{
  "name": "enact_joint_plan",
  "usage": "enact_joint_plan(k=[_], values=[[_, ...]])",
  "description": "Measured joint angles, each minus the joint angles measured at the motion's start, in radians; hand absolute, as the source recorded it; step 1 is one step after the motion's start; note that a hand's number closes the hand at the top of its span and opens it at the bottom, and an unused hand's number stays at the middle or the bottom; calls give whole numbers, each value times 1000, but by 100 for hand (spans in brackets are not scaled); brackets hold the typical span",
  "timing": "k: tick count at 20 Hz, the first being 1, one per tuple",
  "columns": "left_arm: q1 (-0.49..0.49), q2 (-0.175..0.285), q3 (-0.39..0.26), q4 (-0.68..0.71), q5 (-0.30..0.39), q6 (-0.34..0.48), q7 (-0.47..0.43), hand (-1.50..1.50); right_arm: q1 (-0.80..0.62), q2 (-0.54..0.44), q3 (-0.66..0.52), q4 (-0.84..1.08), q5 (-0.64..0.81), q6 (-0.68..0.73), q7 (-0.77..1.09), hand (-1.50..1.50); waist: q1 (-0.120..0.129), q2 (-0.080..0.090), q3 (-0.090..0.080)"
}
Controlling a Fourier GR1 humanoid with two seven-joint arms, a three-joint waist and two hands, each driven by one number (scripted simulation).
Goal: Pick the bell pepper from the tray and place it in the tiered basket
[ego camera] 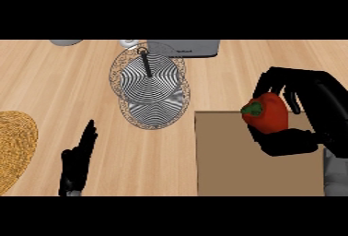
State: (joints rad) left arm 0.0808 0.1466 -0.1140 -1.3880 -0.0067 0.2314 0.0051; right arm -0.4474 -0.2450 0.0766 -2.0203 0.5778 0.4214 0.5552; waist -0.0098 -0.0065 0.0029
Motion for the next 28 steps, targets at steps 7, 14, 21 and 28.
enact_joint_plan(k=[7,14,21,28], values=[[3,-3,-1,-28,-8,-7,32,0,-239,7,-69,-32,-80,99,207,150,13,3,-2],[16,-14,-4,-44,-18,-14,39,0,-427,65,-41,162,-11,37,257,150,20,6,-4],[-8,-17,12,-17,-19,-25,36,0,-585,115,-36,426,48,-51,201,150,24,8,-4],[-14,-25,11,-5,-35,-25,23,0,-650,167,2,701,113,-161,44,150,28,10,-4]])
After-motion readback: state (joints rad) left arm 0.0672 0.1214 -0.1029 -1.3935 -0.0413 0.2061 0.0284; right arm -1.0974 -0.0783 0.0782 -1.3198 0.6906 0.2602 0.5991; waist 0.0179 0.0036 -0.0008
